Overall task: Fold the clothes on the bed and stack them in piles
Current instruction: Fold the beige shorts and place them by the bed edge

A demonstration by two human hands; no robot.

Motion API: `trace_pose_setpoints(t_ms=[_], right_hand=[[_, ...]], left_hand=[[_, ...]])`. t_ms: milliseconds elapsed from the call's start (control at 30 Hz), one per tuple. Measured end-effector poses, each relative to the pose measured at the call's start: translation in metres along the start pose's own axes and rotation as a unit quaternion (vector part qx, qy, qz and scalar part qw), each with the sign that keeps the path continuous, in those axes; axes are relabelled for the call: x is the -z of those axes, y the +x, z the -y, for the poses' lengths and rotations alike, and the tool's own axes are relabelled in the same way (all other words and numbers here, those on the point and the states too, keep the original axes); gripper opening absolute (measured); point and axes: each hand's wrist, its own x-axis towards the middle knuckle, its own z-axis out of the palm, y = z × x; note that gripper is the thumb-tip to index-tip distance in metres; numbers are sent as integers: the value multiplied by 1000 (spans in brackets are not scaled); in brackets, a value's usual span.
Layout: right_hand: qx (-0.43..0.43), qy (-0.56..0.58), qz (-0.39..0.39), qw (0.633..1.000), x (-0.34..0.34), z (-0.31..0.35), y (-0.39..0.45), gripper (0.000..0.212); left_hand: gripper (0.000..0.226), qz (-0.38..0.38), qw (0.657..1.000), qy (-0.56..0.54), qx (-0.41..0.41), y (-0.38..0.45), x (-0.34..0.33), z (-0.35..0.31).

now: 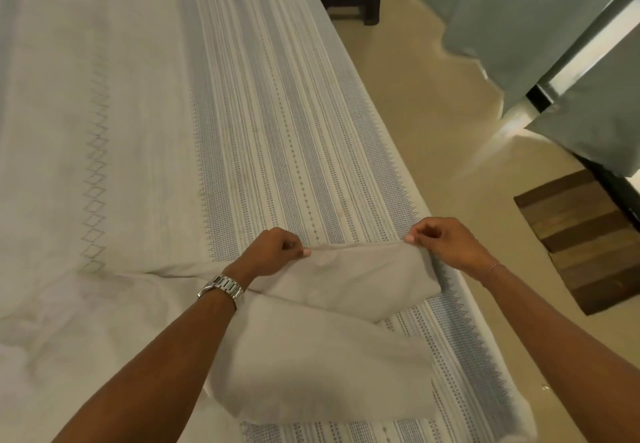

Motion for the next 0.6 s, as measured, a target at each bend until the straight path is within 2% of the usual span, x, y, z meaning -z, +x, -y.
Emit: trace_pose_setpoints(t_ms=[67,100,133,167,233,300,400,500,600], right_hand=[[-22,-13,-164,986,-10,-2,-5,12],[-49,-29,-206,977,-15,-5,-8,21],[-77,-46,-210,974,-18,-9,-10,34],[-106,-63,-185,975,-23,-11,-13,48],[-160,-72,-103,979,-28,-9,-18,71],[-189,-86,-48,977,-29,-7,-19,76],[-161,-117,-13,980,-27,-7,-16,61],[-125,58,13,990,-24,-9,-15,45],[-93,174,41,980,-19,-10,-20,29]], left_hand=[[28,-20,1000,21,9,2,-4,-1],[22,-38,999,30,17,3,-7,-2],[15,-61,997,38,24,4,-11,-5],[8,-88,995,49,28,4,-16,-8],[10,-136,986,91,7,7,-26,-17],[7,-152,980,127,-32,11,-37,-30],[9,-125,978,147,-73,20,-52,-50],[14,-81,985,143,-52,27,-61,-64],[18,-103,984,138,-50,29,-68,-69]])
